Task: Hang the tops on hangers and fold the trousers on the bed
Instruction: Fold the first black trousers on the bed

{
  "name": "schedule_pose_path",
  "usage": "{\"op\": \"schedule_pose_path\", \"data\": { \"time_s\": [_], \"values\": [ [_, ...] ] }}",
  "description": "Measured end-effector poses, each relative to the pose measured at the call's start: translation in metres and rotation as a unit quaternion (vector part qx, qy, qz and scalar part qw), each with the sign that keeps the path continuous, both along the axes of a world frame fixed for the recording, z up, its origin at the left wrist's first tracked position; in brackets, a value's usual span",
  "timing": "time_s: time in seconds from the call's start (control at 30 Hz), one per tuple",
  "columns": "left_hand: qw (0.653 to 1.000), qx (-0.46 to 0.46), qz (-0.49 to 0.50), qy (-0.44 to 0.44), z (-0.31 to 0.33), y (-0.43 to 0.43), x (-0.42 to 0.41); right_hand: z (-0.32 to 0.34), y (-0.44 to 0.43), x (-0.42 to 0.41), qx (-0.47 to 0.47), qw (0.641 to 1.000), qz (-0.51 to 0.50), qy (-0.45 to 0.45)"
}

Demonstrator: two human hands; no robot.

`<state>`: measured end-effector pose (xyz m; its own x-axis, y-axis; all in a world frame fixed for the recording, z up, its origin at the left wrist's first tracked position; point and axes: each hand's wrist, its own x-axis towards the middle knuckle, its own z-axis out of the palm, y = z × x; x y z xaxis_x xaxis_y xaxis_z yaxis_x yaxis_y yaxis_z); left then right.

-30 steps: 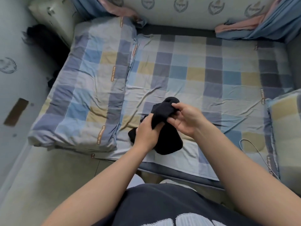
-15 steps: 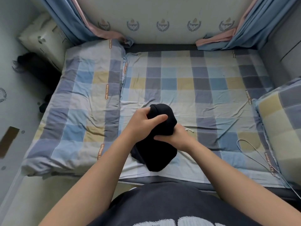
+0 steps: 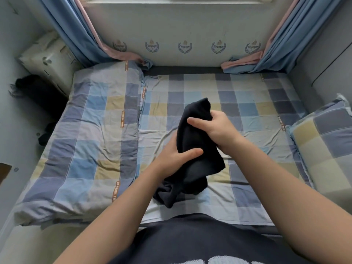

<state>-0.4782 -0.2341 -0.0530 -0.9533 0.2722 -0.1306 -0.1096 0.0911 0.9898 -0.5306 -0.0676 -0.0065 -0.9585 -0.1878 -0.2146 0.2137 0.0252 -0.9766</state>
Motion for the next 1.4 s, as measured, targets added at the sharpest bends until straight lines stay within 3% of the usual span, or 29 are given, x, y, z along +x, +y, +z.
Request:
{"op": "schedule_pose_path", "data": {
  "time_s": [0.1,0.23,0.37,0.43,0.53,0.67,0.77,0.97,1.1,1.2,1.3,1.4],
  "values": [
    [0.998,-0.019,0.058,0.021,-0.004,-0.005,-0.007,-0.006,0.0,0.003,-0.057,0.998,-0.017,-0.018],
    [0.984,0.065,0.158,-0.057,0.002,-0.012,-0.012,-0.035,0.0,0.033,-0.094,0.994,0.03,-0.046],
    [0.975,0.128,0.146,-0.11,0.019,-0.012,-0.021,-0.062,-0.016,0.069,-0.142,0.969,0.099,-0.179],
    [0.966,0.135,0.177,-0.132,0.026,-0.012,-0.029,-0.064,-0.023,0.07,-0.081,0.97,0.131,-0.187],
    [0.943,0.139,0.244,-0.181,0.027,-0.022,-0.043,-0.063,-0.023,0.062,0.04,0.981,0.138,-0.131],
    [0.906,0.153,0.284,-0.273,0.013,-0.039,-0.055,-0.062,-0.014,0.057,0.04,0.986,0.111,-0.12],
    [0.897,0.161,0.279,-0.302,0.006,-0.043,-0.049,-0.061,-0.014,0.055,0.044,0.991,0.055,-0.111],
    [0.93,0.213,0.134,-0.268,-0.012,-0.048,-0.01,-0.041,-0.027,0.041,-0.035,0.985,-0.089,-0.143],
    [0.965,0.143,0.033,-0.217,-0.031,-0.032,0.022,-0.02,-0.032,0.03,-0.088,0.977,-0.118,-0.157],
    [0.979,0.071,0.039,-0.187,-0.04,-0.021,0.03,-0.011,-0.033,0.022,-0.126,0.97,-0.137,-0.159],
    [0.984,-0.03,0.107,-0.137,-0.046,-0.018,0.025,-0.013,-0.031,0.021,-0.187,0.963,-0.116,-0.158],
    [0.985,-0.001,0.152,-0.076,-0.038,-0.019,0.02,-0.024,-0.026,0.03,-0.095,0.988,-0.051,-0.107]
  ]
}}
